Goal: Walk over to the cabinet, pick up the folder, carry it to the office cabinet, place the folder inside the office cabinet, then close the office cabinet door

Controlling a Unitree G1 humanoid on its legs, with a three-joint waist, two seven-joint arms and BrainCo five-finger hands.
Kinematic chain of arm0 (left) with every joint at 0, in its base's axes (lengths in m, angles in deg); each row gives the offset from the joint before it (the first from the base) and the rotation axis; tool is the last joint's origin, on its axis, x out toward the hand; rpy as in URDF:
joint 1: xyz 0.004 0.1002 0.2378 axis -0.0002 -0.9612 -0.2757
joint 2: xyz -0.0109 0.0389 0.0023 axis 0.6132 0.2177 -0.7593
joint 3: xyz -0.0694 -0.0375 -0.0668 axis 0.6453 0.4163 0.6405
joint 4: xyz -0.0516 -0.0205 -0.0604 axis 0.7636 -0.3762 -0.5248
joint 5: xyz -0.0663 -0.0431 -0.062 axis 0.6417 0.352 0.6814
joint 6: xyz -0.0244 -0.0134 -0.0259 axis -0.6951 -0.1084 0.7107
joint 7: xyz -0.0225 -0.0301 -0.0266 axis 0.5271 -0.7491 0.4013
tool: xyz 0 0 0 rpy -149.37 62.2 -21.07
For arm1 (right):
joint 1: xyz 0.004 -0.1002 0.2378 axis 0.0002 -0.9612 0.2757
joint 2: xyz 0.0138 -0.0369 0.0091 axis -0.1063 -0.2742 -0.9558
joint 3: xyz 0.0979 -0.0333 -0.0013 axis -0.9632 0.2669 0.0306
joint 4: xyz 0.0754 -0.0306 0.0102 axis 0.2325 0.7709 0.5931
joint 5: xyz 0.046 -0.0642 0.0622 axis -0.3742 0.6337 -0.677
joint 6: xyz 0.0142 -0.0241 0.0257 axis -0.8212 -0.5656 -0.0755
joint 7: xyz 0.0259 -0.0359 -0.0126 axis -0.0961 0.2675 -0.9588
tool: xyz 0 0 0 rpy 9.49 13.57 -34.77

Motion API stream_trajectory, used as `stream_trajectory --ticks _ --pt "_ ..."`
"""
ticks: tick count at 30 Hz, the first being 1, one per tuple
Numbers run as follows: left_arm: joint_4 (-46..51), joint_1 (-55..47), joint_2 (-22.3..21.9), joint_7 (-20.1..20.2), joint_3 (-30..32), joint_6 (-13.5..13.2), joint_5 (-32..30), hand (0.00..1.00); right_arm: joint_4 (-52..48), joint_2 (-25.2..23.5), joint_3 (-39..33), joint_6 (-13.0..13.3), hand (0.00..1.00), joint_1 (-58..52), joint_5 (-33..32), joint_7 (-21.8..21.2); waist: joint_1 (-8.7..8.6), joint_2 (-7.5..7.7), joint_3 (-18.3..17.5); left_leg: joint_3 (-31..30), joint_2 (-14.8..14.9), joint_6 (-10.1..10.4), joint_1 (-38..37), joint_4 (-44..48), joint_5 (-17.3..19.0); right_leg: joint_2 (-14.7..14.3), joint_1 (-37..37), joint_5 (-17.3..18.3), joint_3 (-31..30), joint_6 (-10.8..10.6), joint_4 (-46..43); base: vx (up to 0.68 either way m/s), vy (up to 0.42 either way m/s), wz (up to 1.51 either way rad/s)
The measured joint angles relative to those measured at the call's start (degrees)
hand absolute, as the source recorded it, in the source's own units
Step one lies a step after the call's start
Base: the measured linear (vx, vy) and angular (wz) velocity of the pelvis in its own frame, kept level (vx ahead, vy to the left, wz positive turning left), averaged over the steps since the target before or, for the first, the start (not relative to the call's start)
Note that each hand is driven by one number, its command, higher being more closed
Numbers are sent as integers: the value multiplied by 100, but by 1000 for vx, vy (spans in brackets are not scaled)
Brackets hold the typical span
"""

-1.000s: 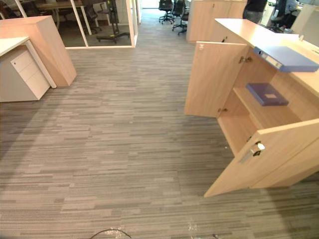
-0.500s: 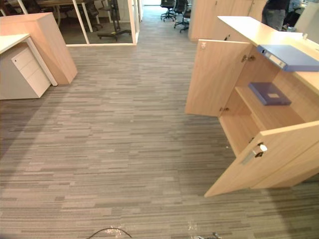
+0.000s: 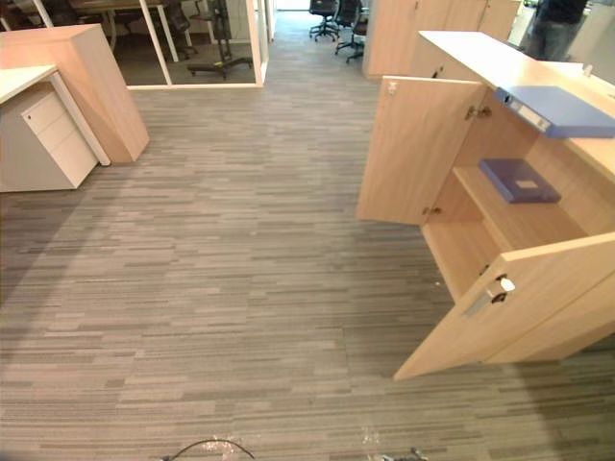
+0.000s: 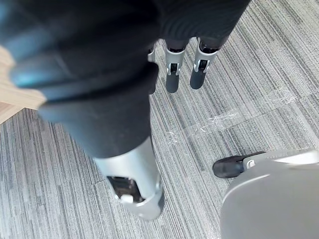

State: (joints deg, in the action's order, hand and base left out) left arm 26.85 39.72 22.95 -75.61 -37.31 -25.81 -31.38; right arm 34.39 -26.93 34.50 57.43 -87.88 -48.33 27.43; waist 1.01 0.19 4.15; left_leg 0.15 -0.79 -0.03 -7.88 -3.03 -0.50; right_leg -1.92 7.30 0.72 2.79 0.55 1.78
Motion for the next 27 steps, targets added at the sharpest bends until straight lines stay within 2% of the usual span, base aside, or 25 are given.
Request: stream_trajectory --ticks 20,21,22,23,24,25,26,27 --pt "0 64 114 -71 -170 1 -271 0 -4 -39 50 0 0 40 65 7 -1 111 142 -13 -6 -9 60 92 38 7 -15 4 16 0 -10 0 0 0" --pt "0 101 120 -80 -157 1 -270 0 -11 -47 49 1 0 65 65 10 0 123 204 -19 -13 5 150 269 117 18 -41 23 23 0 -65 -21 0 6" --pt "45 175 121 -128 -143 2 -267 0 -17 -47 33 2 0 168 61 20 -4 99 384 -23 -14 21 444 917 424 33 -126 140 37 36 -272 -34 0 5" --pt "77 178 117 -139 -142 3 -266 0 -18 -45 17 4 0 188 59 30 -7 100 433 -24 -3 42 573 1177 553 29 -182 222 47 36 -378 -76 1 11" --pt "141 180 111 -156 -135 3 -267 0 -29 -49 -17 14 0 188 55 54 -10 94 518 -33 27 139 750 1646 763 25 -223 365 76 80 -565 -61 5 19" --pt "200 169 90 -163 -60 5 -267 0 -50 -62 -30 14 0 145 53 65 -2 100 551 -22 46 319 939 2147 927 39 -222 515 117 155 -706 -62 23 23" --pt "275 157 45 -168 89 7 -267 0 -126 -76 -2 10 0 105 50 71 22 130 579 41 48 437 1179 2721 1002 77 -209 590 148 170 -803 -31 40 19" --pt "344 157 -15 -174 227 11 -267 0 -185 -80 14 8 0 69 51 74 22 143 596 113 56 441 1412 3201 1004 97 -207 637 153 186 -868 -25 56 8"
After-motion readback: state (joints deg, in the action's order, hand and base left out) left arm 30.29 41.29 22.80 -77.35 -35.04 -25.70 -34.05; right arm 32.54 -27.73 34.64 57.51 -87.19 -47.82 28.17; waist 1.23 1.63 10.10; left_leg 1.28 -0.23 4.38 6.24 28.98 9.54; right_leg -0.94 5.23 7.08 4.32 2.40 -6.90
